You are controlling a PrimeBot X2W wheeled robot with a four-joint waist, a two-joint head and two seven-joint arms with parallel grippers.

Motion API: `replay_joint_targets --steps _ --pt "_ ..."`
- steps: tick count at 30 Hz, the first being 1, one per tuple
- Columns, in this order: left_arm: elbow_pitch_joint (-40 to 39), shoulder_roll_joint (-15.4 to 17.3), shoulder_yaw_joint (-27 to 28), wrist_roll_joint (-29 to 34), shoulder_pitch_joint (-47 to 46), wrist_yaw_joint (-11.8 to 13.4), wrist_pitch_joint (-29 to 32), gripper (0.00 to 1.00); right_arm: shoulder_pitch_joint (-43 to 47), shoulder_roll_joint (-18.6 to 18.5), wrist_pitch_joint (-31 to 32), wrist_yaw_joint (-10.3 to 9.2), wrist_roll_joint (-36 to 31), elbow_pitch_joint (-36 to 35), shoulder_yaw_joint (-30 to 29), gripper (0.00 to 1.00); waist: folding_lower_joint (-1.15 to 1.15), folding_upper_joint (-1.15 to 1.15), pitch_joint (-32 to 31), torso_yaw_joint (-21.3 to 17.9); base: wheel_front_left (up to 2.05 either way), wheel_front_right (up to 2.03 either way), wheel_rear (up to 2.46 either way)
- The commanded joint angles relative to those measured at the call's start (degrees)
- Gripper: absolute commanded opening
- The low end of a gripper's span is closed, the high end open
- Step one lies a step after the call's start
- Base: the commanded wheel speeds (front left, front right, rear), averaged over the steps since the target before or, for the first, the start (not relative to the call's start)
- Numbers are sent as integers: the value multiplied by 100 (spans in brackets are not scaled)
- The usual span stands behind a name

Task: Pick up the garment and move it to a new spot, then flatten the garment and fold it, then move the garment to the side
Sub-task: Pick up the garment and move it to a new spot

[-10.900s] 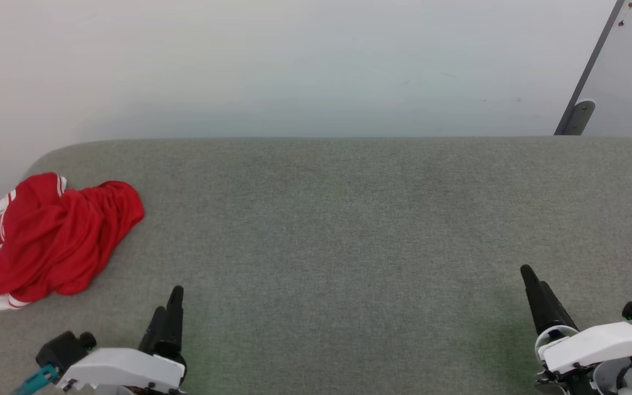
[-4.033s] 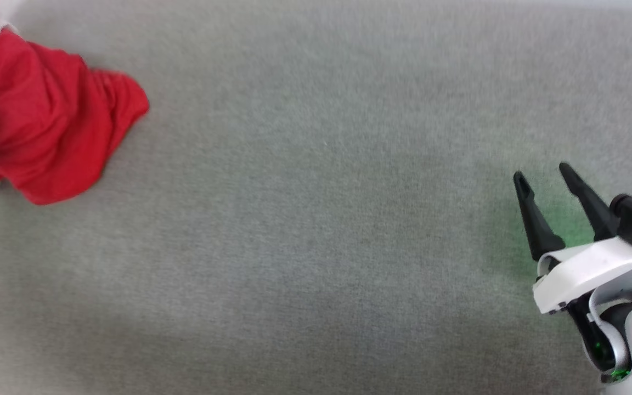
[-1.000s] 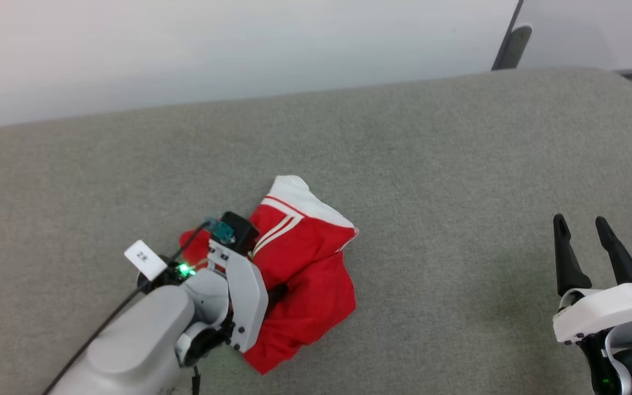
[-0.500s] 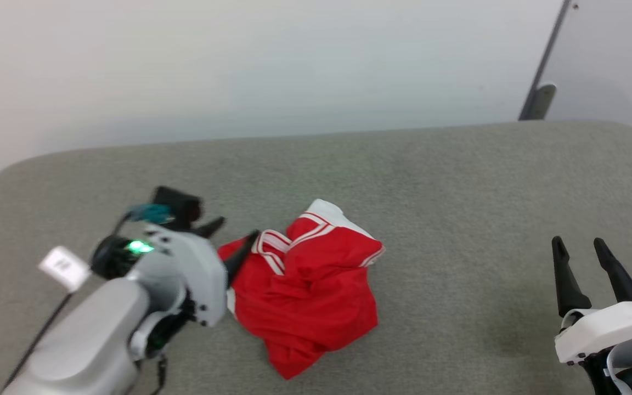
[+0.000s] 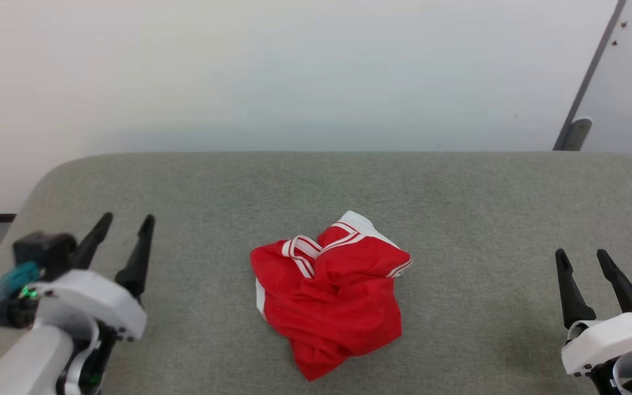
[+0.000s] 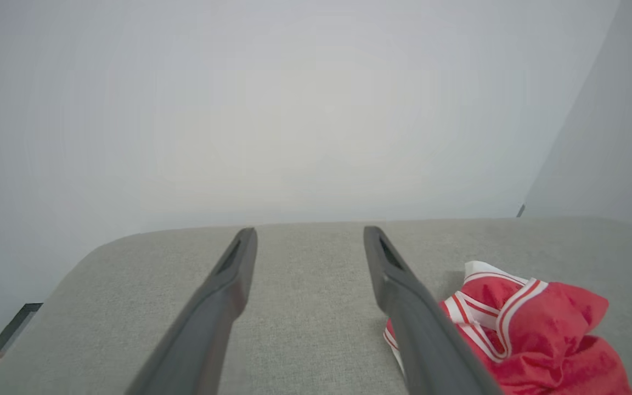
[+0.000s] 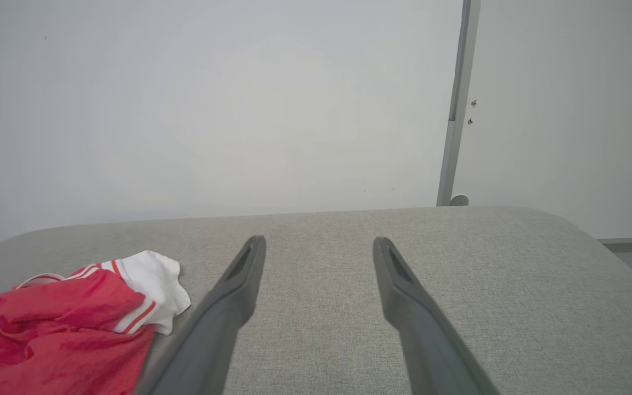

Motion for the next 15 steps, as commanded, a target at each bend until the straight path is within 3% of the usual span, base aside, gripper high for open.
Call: replay_joint_targets --steps 1,8,15 --pt "-31 43 120 -34 163 77 -152 100 107 -43 -52 -6 45 45 9 100 0 0 -67 81 0 0 0" --pt "-58 34 600 1 694 145 -448 100 116 -145 -163 -6 28 190 -2 100 0 0 -102 215 0 0 0" --pt "-189 -137 1186 157 1201 62 -473 100 155 -115 -257 -6 29 295 30 100 0 0 -104 297 0 0 0"
